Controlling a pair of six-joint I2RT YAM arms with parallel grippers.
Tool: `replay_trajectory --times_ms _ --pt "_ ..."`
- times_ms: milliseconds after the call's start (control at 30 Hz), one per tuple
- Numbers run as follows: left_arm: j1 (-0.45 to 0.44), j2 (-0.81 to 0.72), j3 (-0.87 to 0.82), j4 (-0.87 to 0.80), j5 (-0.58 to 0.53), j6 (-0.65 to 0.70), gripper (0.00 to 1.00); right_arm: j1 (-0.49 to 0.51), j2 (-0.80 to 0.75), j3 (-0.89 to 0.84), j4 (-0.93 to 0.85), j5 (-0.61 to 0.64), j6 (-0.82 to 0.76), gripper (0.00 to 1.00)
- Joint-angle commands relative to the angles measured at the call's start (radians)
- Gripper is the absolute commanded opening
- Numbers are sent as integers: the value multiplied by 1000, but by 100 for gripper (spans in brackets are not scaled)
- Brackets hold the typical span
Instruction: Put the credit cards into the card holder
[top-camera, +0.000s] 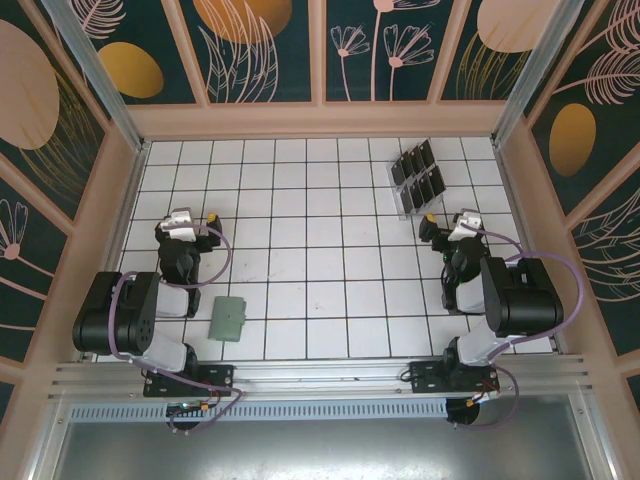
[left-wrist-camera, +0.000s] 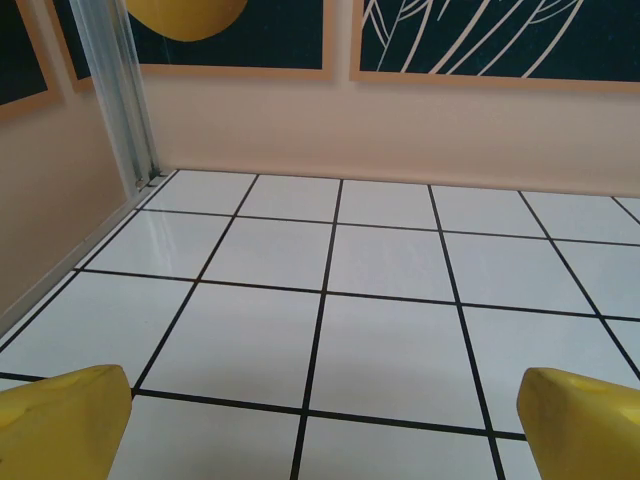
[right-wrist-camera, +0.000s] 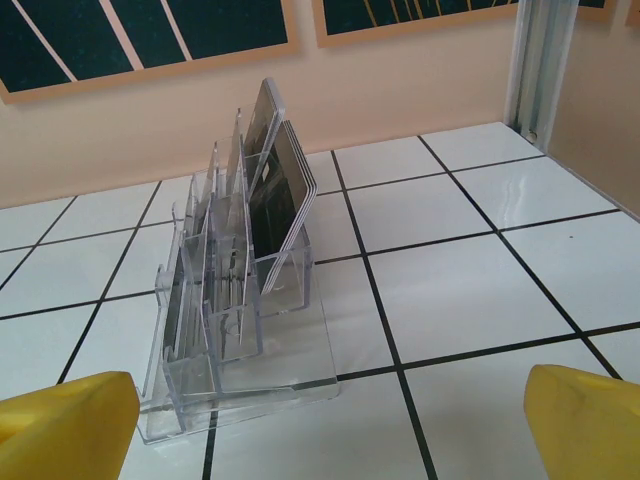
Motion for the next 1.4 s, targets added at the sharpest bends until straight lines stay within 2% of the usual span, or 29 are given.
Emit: replay_trajectory --times_ms 0,1067,1133,1233,1367 --pt "9 0 14 5 -12 -15 99 -6 -12 12 10 -4 -15 99" --pt "9 -3 14 5 -10 -16 99 -26 -23 -5 39 -41 -1 99" --pt "9 -29 40 -66 -6 -14 99 -25 -66 -36 62 -55 -6 99" --pt "9 -77 118 -238 -13 -17 99 -25 -156 -45 -3 -32 0 99" --pt "9 -120 137 -300 -17 -17 99 -25 -281 -50 -91 -19 3 99"
